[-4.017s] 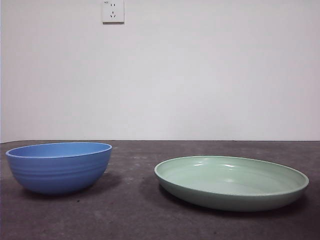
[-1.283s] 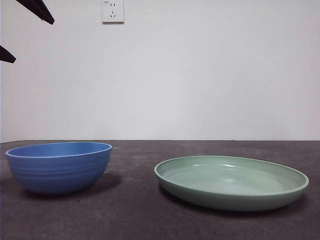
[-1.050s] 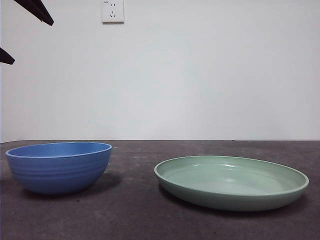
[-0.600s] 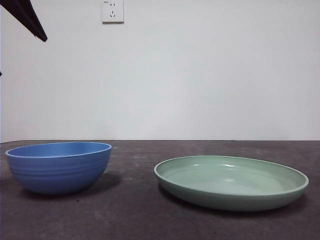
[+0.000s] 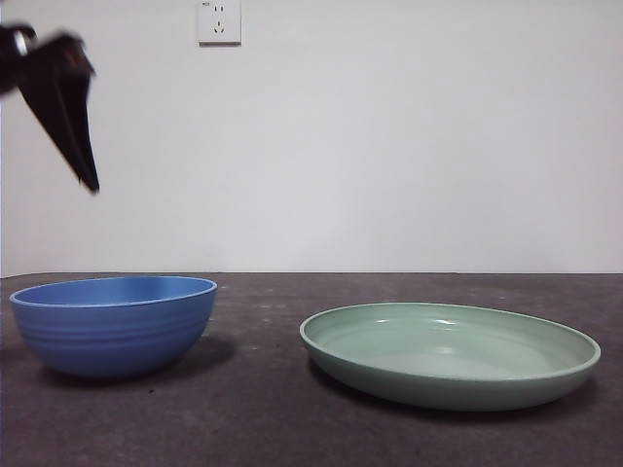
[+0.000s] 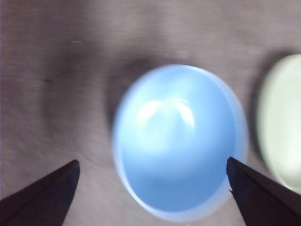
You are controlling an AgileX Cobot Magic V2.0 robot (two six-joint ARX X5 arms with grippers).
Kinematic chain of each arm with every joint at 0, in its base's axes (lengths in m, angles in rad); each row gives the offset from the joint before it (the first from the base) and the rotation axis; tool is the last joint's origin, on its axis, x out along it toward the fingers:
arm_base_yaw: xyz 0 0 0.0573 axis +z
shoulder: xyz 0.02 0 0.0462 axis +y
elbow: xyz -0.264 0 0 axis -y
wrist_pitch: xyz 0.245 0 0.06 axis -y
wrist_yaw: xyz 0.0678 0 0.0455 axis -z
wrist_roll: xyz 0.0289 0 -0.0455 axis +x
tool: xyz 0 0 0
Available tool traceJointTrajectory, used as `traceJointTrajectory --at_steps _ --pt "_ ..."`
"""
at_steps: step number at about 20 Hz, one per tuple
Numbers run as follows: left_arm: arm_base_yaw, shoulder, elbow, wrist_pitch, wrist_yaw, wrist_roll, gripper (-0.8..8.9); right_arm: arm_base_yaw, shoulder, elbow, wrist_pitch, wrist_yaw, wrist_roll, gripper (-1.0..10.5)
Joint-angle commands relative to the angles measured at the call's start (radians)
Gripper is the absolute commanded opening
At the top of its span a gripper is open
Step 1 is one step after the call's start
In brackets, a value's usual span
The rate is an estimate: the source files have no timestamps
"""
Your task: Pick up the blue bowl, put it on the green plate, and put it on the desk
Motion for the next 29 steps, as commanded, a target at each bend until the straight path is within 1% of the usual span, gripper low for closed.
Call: traceJointTrajectory --at_steps 1,7,8,9,10,12,16,20,25,29 --pt "-0.002 0.087 0.04 0.016 -0.058 0.024 4.98 0.004 0.005 0.016 0.005 -0.003 0.003 6.4" --pt "-0.003 0.232 0.05 0.09 -0.057 0.027 4.91 0.004 0.005 0.016 0.006 -0.002 0.003 6.4" --pt "-0.003 0.248 0.05 0.09 -0.058 0.027 4.62 0.004 0.005 0.016 0.006 -0.001 0.003 6.4" --pt "-0.003 0.258 0.05 0.088 -0.058 0.029 4.08 0.004 0.005 0.016 0.006 0.0 0.002 6.4" --pt "-0.003 0.266 0.05 0.088 -0.058 0.039 3.6 0.004 0.005 0.016 0.006 0.0 0.002 6.4" --pt "-0.008 0.268 0.05 0.079 -0.058 0.055 3.02 0.004 0.005 0.016 0.006 0.0 0.0 6.5" --pt "-0.023 0.268 0.05 0.061 -0.058 0.098 1.27 0.004 0.005 0.016 0.006 0.0 -0.001 6.4" --pt "-0.035 0.268 0.05 0.061 -0.058 0.118 0.21 0.004 0.005 0.016 0.006 0.0 -0.001 6.4" --pt "-0.035 0.268 0.074 0.058 -0.058 0.13 0.18 0.004 0.005 0.016 0.006 0.0 -0.001 6.4" --pt "-0.072 0.268 0.216 -0.036 -0.06 0.129 0.18 0.003 0.005 0.016 -0.001 0.008 -0.016 6.4"
